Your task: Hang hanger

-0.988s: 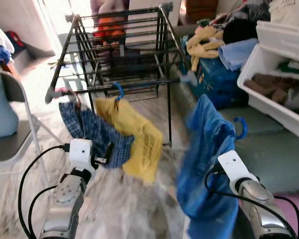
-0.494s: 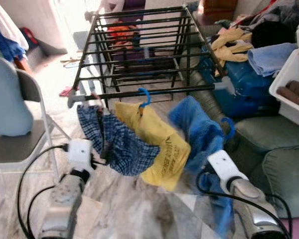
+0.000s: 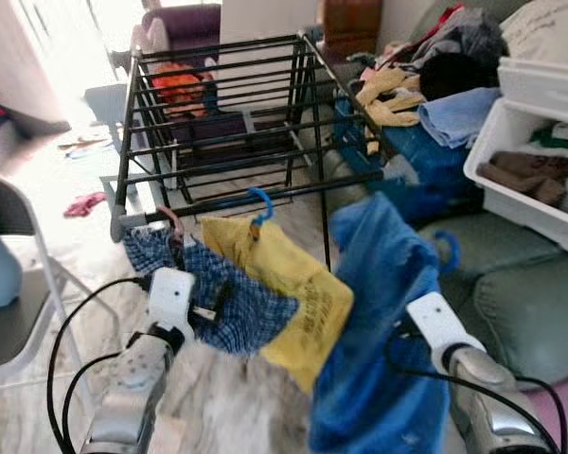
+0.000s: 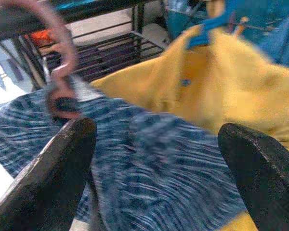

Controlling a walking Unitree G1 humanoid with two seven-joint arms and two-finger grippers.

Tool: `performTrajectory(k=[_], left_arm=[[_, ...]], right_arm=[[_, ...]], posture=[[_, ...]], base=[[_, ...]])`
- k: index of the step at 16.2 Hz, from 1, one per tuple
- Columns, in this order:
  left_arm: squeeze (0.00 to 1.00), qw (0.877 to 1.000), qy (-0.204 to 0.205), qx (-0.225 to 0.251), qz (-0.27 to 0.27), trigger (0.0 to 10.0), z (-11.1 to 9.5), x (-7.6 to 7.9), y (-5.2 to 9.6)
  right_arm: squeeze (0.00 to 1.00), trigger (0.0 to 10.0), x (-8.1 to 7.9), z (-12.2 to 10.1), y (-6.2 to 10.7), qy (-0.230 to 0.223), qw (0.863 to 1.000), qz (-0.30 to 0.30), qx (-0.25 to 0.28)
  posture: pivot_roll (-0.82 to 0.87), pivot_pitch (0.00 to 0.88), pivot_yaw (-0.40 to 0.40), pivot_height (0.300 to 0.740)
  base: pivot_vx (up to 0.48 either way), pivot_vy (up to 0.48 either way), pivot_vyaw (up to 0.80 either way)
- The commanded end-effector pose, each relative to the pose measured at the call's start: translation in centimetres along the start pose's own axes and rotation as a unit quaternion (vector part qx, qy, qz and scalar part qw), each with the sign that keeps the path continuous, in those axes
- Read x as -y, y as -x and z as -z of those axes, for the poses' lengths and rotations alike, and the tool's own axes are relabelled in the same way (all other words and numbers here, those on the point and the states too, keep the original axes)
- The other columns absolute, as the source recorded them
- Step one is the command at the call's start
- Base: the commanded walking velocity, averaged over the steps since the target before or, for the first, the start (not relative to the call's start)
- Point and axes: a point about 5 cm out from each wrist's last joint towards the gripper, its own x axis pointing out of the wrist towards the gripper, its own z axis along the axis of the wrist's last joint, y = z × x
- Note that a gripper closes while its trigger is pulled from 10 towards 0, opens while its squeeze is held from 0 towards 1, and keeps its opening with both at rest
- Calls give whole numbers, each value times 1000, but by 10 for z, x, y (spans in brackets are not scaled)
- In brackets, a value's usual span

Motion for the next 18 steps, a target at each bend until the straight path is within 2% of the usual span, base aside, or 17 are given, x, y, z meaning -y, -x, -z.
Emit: performTrajectory(k=[1, 6, 10, 14, 16, 18], left_arm=[[0, 1000, -9, -7, -17, 10000, 0, -11, 3], [0, 1000, 8, -1, -23, 10000, -1, -11, 2], [0, 999, 21, 1, -29, 10000, -2, -11, 3], [0, 999, 24, -2, -34, 10000, 0, -11, 3], [0, 999, 23, -3, -34, 10000, 0, -11, 2], [0, 999, 25, -1, -30, 10000, -1, -9, 1]], right_arm=[[0, 10000, -13, -13, -3, 2, 1000, -17, 24], [0, 10000, -14, -12, -4, 4, 1000, -22, 21], [0, 10000, -14, -13, -3, 8, 999, -23, 23], [0, 10000, -11, -10, -1, 47, 998, -39, 22], [0, 10000, -9, -15, -3, 54, 997, -38, 29], [0, 10000, -7, -31, -8, 66, 996, -27, 59]], posture=[[-119, 0, 56, 740], [-118, 0, 56, 740], [-118, 0, 50, 740], [-117, 0, 48, 740], [-119, 0, 48, 740], [-114, 0, 46, 740]], base=[[480, 0, 0], [430, 0, 0], [0, 0, 0], [0, 0, 0], [0, 0, 0], [0, 0, 0]])
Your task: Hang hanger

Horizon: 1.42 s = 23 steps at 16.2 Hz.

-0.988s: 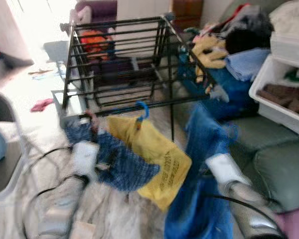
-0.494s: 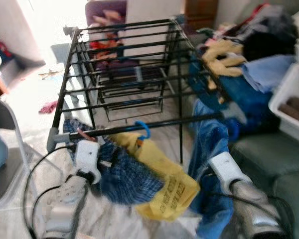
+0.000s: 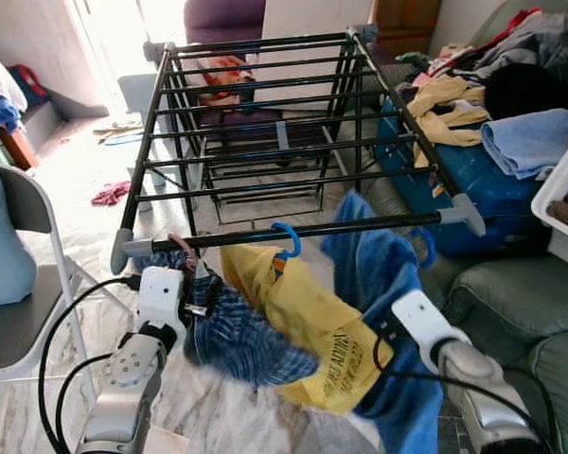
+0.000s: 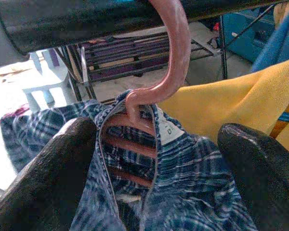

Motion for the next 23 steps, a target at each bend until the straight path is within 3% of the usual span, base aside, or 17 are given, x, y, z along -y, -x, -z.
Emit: performTrajectory(k=[1, 6, 10, 14, 19, 20, 23], left_arm=[[0, 1000, 0, 0, -2, 10000, -2, -3, -1], [0, 1000, -23, -10, -15, 10000, 1, -2, -2], [0, 1000, -19, -2, -12, 10000, -2, -1, -4], [0, 999, -37, 14, -14, 10000, -6, 0, -4], [0, 1000, 4, 30, 7, 10000, -9, 1, -4], [0, 999, 5, 35, 7, 10000, -10, 1, -4], [0, 999, 20, 35, -9, 10000, -11, 1, -5]], right_arm=[[0, 10000, 4, -20, -4, 13, 999, 11, 41], [0, 10000, 25, -44, -18, -6, 998, 44, 50], [0, 10000, 37, -41, -28, -52, 996, 72, -5], [0, 10000, 30, -30, -33, -61, 996, 36, -48], [0, 10000, 23, -19, -32, -77, 995, 13, -63], [1000, 10000, 23, -18, -31, -91, 994, 9, -57], [1000, 10000, 26, -20, -26, -63, 997, 30, -26]], posture=[[-113, 0, 45, 740], [-108, 0, 40, 740], [-108, 0, 40, 740], [-110, 0, 38, 740], [-109, 0, 38, 740], [-109, 0, 38, 740], [-113, 0, 38, 740]], base=[[0, 0, 0], [0, 0, 0], [0, 0, 0], [0, 0, 0], [0, 0, 0], [0, 0, 0], [0, 0, 0]])
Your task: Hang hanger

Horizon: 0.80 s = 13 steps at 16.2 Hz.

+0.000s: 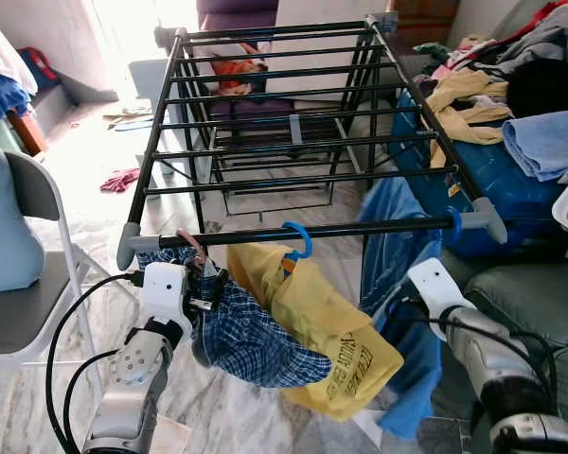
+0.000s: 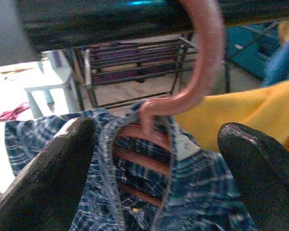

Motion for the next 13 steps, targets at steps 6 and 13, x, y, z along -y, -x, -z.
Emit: performTrajectory(k=[6, 13], left_arm=[[0, 999, -2, -12, -33, 10000, -2, -6, -3], [0, 999, 7, -19, -29, 10000, 1, 3, -6]], right_arm=[[1000, 10000, -14, 7, 25, 52, 995, 34, 80], [1000, 10000, -6, -13, 42, 58, 979, 101, 165]], posture=[[-129, 0, 48, 740], [-140, 0, 50, 740]], base=[[0, 0, 0], [0, 0, 0]])
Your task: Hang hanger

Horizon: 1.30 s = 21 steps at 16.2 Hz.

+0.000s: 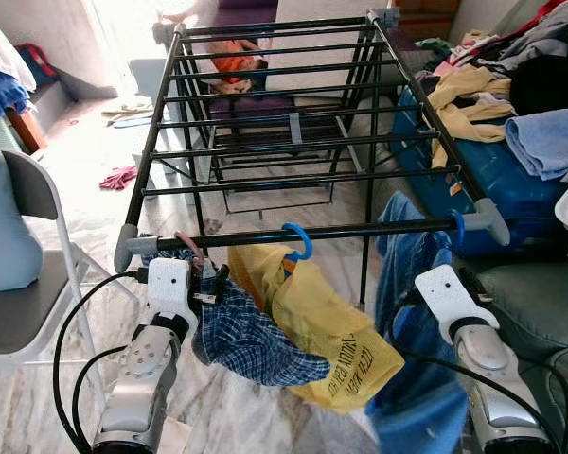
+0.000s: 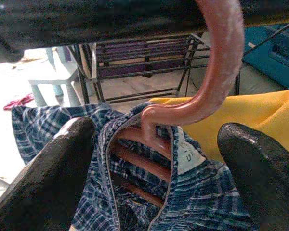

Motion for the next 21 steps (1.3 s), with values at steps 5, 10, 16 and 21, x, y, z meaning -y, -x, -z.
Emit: performTrajectory(k=[5, 10, 16, 21], left_arm=[[0, 1000, -3, -15, -12, 10000, 4, -7, 3], [0, 1000, -6, -20, -8, 10000, 5, -5, 1], [0, 1000, -5, -22, -13, 10000, 5, -5, 2], [0, 1000, -5, -25, -11, 10000, 5, -5, 1]], right_arm=[[1000, 10000, 2, 3, 13, -15, 1000, 17, 5], [1000, 10000, 5, -9, 15, -22, 998, 32, 40], [1000, 10000, 11, -19, 11, -4, 997, 45, 66], [1000, 10000, 10, -21, 11, -1, 997, 44, 71]], posture=[[-142, 0, 51, 740], [-148, 0, 54, 740], [-144, 0, 47, 740], [-146, 0, 49, 740]], base=[[0, 0, 0], [0, 0, 0], [-42, 0, 0], [-270, 0, 0]])
